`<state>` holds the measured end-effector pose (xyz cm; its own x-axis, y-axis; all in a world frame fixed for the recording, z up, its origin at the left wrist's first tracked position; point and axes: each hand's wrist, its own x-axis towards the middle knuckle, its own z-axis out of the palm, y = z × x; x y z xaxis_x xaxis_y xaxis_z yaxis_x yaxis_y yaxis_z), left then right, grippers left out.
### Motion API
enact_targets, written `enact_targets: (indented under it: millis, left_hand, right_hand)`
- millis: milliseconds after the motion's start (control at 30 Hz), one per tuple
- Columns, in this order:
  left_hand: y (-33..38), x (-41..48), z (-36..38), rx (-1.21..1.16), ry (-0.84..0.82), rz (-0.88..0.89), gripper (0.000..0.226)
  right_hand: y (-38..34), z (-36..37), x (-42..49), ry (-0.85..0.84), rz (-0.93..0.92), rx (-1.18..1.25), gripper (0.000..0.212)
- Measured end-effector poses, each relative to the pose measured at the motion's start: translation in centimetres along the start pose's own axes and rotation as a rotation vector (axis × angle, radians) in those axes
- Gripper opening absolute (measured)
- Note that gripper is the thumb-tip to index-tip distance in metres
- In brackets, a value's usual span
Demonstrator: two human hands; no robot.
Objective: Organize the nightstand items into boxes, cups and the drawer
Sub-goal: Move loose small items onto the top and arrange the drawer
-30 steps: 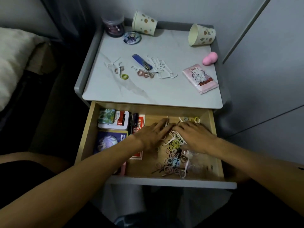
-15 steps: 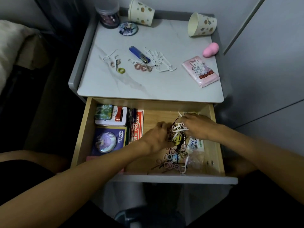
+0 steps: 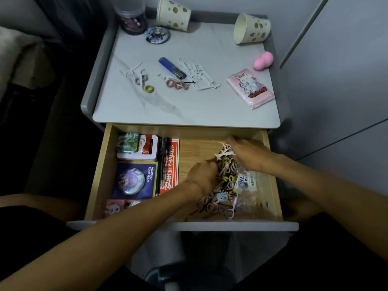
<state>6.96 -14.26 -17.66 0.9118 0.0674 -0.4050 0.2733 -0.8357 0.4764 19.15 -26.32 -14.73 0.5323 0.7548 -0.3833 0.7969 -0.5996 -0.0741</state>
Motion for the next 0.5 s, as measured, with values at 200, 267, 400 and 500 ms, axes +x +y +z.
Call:
enact_targets:
  millis: [200, 267, 400, 500]
  left_hand:
    - [-1.7, 0.6, -1.2, -0.383, -0.053, -0.027, 0.030]
    - [-1.7, 0.2, -2.4, -0.501, -0.048, -0.036, 0.043]
    - [-2.0, -0.7, -4.9, -0.643, -0.059, -0.066, 0.022]
    - [-2.2, -1.6, -6.7, -0.676, -0.026, -0.018, 0.017]
  right_hand:
    - [0.7, -0.7, -0.3, 0.102, -0.021, 0.090, 0.047]
    - [0.6, -1.1, -0.8, 0.121, -0.029, 0.133, 0.046]
    - [0.0, -2.2, -2.2, 0.135, -0.087, 0.224, 0.040]
    - [-0.7, -3.3, -3.2, 0.164, -0.116, 0.271, 0.037]
